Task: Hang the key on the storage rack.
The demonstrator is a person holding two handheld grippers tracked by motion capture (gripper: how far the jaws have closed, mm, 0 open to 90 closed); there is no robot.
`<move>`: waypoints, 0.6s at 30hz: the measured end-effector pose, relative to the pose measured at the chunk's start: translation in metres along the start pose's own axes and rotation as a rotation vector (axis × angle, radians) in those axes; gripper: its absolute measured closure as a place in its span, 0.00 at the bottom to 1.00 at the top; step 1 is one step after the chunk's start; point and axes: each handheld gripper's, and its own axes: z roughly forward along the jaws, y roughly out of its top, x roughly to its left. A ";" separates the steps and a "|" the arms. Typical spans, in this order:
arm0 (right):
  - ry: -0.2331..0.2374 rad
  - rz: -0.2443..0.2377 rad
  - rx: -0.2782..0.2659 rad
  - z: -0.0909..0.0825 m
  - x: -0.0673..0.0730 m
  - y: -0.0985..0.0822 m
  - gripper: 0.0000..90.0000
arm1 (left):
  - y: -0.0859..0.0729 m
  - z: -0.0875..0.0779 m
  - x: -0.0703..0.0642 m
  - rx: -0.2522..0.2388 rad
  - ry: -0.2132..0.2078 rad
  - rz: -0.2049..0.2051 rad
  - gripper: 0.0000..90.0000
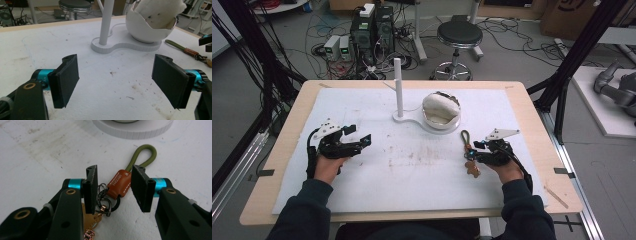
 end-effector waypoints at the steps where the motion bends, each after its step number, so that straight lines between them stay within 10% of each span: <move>1: 0.000 0.013 0.014 0.002 0.000 0.000 0.67 | 0.000 0.000 0.000 0.002 -0.003 -0.001 0.24; 18: -0.009 0.122 0.099 0.024 -0.005 -0.003 0.60 | -0.002 0.006 -0.004 0.033 -0.012 0.009 0.25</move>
